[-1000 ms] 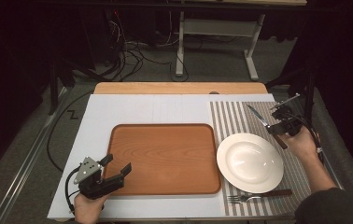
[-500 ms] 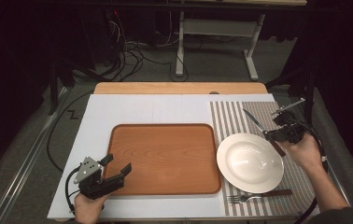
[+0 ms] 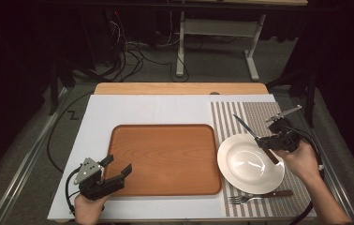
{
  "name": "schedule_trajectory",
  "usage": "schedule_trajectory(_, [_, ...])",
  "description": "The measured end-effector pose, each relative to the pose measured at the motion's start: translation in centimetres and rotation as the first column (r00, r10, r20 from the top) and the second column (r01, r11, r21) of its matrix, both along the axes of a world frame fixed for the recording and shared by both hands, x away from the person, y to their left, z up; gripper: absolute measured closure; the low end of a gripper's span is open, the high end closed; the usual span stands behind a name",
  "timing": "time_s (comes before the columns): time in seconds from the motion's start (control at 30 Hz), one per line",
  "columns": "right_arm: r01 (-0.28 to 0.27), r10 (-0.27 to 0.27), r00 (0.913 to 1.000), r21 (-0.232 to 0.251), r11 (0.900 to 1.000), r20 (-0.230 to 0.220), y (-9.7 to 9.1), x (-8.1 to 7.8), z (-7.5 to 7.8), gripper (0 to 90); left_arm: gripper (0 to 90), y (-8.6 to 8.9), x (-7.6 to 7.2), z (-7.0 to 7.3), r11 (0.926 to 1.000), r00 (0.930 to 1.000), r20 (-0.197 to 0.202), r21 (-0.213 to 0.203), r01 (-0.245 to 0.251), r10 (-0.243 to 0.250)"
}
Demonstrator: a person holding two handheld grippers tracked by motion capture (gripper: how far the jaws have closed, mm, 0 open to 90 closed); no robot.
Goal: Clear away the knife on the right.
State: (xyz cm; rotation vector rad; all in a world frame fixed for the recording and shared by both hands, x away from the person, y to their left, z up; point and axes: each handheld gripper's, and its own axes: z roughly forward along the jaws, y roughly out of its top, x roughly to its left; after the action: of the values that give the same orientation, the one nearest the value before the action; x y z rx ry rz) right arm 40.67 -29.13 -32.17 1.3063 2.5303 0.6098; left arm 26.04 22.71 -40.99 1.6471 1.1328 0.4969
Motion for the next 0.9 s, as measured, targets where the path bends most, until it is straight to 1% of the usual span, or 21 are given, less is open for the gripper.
schedule_trajectory(0.07, [-0.015,0.015,0.9999,0.011,0.9998,0.001,0.5,-0.4,0.0,77.9,21.7,0.0,0.0,0.0,1.0,1.0,0.0,0.0,0.0,0.0])
schedule_trajectory(0.3, [-0.061,0.061,0.9981,0.021,0.9979,0.002,2.1,-1.3,0.1,77.9,21.7,0.0,0.0,0.0,1.0,1.0,0.001,0.002,-0.002,0.002])
schedule_trajectory(0.57, [-0.077,0.078,0.9969,0.038,0.9963,-0.014,3.3,-2.0,-0.1,77.9,21.7,0.0,0.0,0.0,1.0,1.0,0.002,0.0,0.001,-0.001])
schedule_trajectory(0.77, [-0.109,0.11,0.9937,0.051,0.9927,-0.021,4.5,-2.4,-0.5,77.8,21.7,0.0,0.0,0.0,1.0,1.0,0.001,0.002,0.002,-0.002])
schedule_trajectory(0.9, [-0.138,0.14,0.9898,0.048,0.9892,-0.028,5.5,-2.7,-0.6,77.9,21.7,0.0,0.0,0.0,1.0,1.0,0.001,0.002,0.002,-0.002])
